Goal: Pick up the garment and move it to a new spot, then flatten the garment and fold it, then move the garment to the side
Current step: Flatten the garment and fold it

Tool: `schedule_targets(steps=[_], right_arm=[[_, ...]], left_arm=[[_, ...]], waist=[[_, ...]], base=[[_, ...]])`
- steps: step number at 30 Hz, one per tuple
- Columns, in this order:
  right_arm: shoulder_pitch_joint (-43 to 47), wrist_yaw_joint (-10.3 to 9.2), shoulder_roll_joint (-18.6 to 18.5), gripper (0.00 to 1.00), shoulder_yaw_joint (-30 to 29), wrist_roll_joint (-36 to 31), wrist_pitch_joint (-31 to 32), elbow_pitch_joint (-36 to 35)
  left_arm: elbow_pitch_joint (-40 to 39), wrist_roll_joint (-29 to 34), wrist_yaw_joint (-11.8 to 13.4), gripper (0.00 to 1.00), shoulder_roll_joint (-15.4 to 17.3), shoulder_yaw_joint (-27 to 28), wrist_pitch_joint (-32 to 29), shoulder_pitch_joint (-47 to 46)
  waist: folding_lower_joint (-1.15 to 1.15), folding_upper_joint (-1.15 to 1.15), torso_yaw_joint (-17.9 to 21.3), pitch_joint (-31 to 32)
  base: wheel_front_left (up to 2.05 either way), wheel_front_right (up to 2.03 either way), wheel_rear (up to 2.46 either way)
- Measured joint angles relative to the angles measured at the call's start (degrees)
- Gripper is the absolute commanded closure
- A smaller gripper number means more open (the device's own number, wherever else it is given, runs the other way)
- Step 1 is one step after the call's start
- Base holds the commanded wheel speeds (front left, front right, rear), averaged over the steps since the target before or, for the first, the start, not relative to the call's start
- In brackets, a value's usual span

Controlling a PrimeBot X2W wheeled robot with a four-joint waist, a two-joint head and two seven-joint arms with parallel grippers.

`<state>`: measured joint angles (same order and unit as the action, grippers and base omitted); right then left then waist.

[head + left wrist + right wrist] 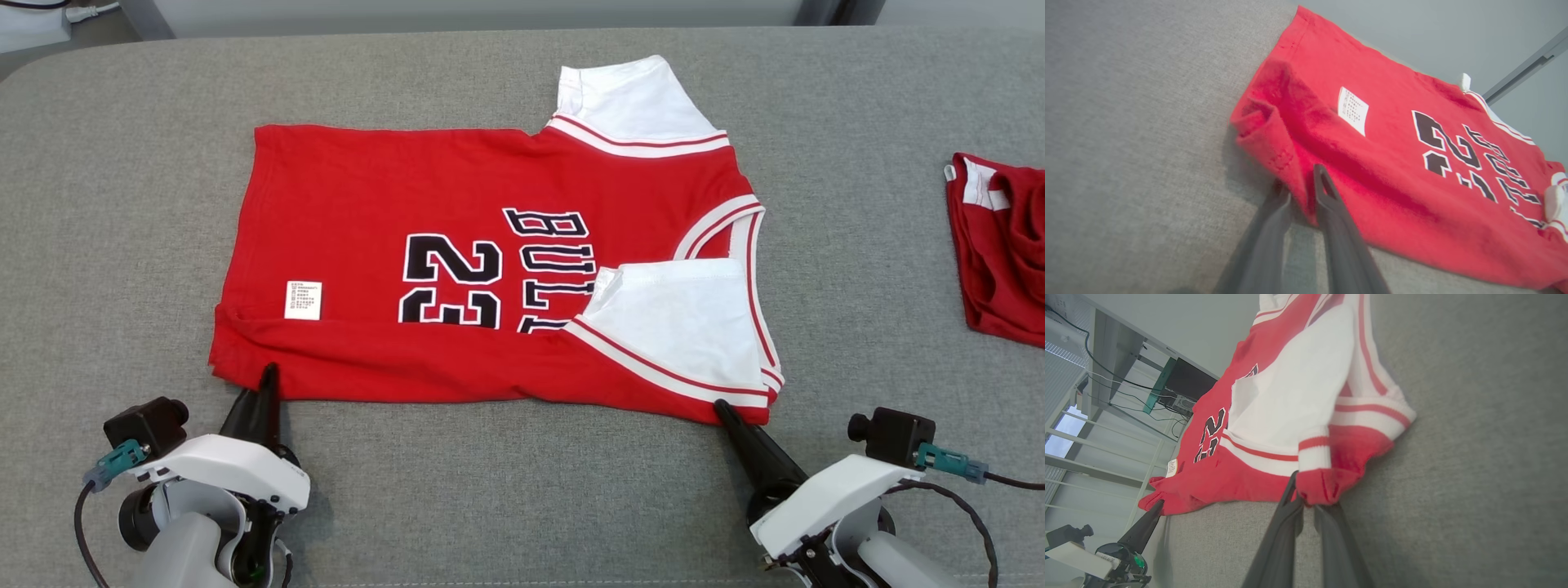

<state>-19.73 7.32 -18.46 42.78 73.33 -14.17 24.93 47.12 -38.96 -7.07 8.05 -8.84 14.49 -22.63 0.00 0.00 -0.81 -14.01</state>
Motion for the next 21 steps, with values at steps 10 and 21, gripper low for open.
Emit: schedule_targets(steps=[10, 21], right_arm=[[-0.07, 0.00, -0.26, 1.00, -0.57, -0.20, 0.00, -0.35], [0.31, 0.00, -2.92, 1.00, 0.10, 0.08, 0.00, -1.68]], left_arm=[[0.08, -0.38, 0.00, 1.00, 0.11, -0.13, 0.00, -0.01], [1.37, 1.77, 0.07, 1.00, -0.43, 1.83, 0.00, 0.04]], waist=[[0.00, 0.00, 0.16, -0.07], [0.00, 0.00, -0.60, 1.20]], base=[[0.00, 0.00, 0.00], [0.00, 0.00, 0.00]])
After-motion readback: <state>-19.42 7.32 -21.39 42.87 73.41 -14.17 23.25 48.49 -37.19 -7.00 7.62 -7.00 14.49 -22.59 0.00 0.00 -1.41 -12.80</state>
